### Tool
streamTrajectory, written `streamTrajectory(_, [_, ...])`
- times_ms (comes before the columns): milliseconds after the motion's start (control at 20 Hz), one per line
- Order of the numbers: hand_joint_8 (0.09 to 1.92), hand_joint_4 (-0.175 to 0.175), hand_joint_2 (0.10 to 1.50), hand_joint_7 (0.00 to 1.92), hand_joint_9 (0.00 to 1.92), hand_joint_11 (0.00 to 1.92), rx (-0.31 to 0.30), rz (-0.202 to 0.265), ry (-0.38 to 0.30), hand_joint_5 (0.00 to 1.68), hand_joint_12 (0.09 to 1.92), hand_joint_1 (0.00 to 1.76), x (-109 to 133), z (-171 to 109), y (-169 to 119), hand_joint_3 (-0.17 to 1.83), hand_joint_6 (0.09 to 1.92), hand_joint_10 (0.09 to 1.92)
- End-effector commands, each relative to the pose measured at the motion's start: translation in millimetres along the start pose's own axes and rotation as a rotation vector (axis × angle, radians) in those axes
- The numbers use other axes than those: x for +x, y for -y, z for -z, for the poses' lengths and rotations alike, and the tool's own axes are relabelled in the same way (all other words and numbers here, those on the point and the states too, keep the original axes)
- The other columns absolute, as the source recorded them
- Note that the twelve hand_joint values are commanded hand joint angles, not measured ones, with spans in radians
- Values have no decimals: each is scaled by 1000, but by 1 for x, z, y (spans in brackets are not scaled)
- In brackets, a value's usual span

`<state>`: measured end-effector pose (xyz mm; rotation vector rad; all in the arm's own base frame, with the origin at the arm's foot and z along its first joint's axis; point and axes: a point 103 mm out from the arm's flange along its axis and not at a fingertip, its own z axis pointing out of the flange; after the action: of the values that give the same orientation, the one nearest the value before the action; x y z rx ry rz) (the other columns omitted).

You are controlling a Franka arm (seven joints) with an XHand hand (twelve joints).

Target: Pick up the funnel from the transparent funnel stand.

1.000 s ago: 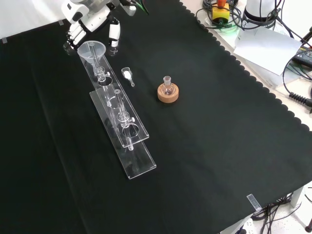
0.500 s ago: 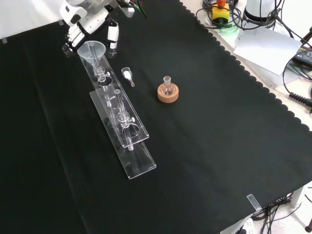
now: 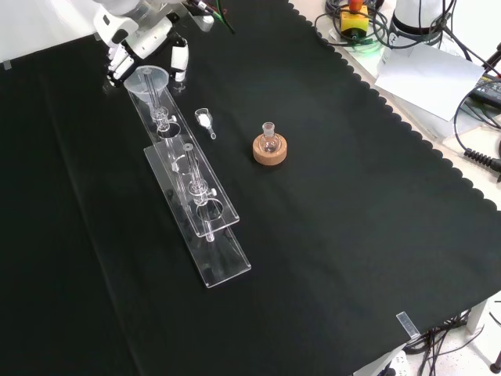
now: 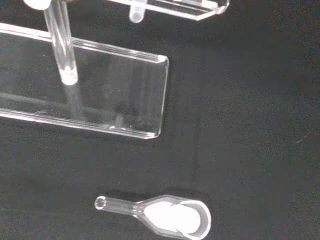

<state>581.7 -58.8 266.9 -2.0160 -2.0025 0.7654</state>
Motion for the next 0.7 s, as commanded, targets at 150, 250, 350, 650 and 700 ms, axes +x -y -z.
streamTrajectory(150, [626, -15, 1120, 489, 841, 593, -187, -97, 117, 713, 1291, 843, -2, 29, 17, -175, 396, 478])
streamTrajectory(250, [616, 7, 1147, 555, 897, 636, -221, -94, 137, 781, 1261, 865, -3, 41, 25, -175, 554, 440])
streamTrajectory(350, [617, 18, 1159, 583, 919, 653, -251, -93, 151, 817, 1253, 875, -4, 54, 34, -175, 617, 430])
streamTrajectory(650, [616, 28, 1163, 604, 939, 669, -276, -104, 144, 828, 1237, 885, -11, 80, 64, -175, 691, 419])
streamTrajectory(700, [616, 28, 1162, 605, 939, 669, -279, -107, 144, 827, 1237, 886, -12, 81, 69, -175, 693, 419])
